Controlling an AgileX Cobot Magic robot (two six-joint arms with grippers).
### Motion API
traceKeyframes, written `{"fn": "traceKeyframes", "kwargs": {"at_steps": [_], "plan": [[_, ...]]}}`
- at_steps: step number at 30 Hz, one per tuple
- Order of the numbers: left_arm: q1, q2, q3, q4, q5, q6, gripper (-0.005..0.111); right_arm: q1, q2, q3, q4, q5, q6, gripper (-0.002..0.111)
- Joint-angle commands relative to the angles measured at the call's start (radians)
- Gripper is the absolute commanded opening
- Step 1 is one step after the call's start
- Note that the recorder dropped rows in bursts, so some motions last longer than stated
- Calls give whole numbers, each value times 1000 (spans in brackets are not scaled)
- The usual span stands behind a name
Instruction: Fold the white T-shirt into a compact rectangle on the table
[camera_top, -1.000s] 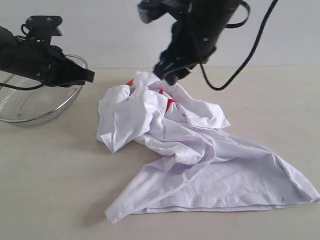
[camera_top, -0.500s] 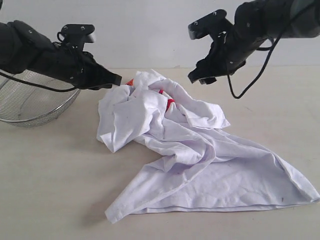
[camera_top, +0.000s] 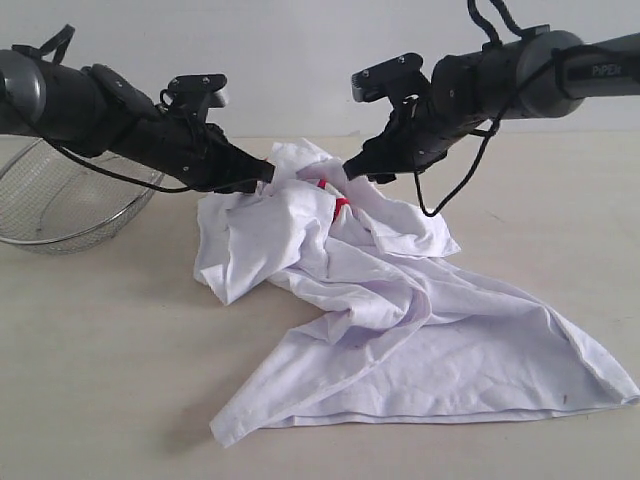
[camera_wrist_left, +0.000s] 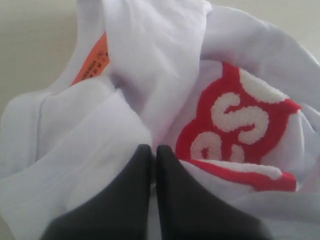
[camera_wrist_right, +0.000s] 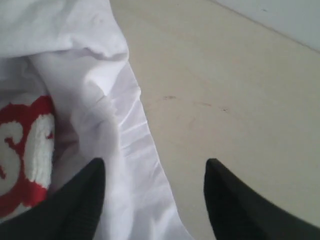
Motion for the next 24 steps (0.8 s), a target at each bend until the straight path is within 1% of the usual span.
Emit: {"fn": "traceKeyframes", "kwargs": {"at_steps": [1, 7, 12, 13, 14, 16, 20, 21, 24], "plan": [[-7, 16, -6, 44, 10, -44, 4, 4, 19, -39, 62, 13, 2, 64], [-7, 34, -6, 166, 12, -157, 4, 30, 55, -46, 64, -1, 2, 63], [-7, 37, -6, 175, 25, -169, 4, 34, 100, -46, 90, -24, 2, 63], [-7, 37, -6, 175, 31, -169, 4, 34, 108, -46, 92, -29, 2, 61], [-7, 37, -6, 175, 35, -169, 4, 34, 113, -46, 94, -31, 7, 57], [-7, 37, -6, 175, 49, -169, 4, 34, 126, -47, 103, -39, 9, 44], [-7, 35, -6, 175, 58, -169, 4, 34, 142, -47, 108, -44, -3, 5], [-7, 35, -6, 175, 58, -169, 4, 34, 142, -47, 107, -46, -19, 0], [-7, 33, -6, 177, 63, -169, 4, 30, 140, -47, 74, -69, -52, 0]]}}
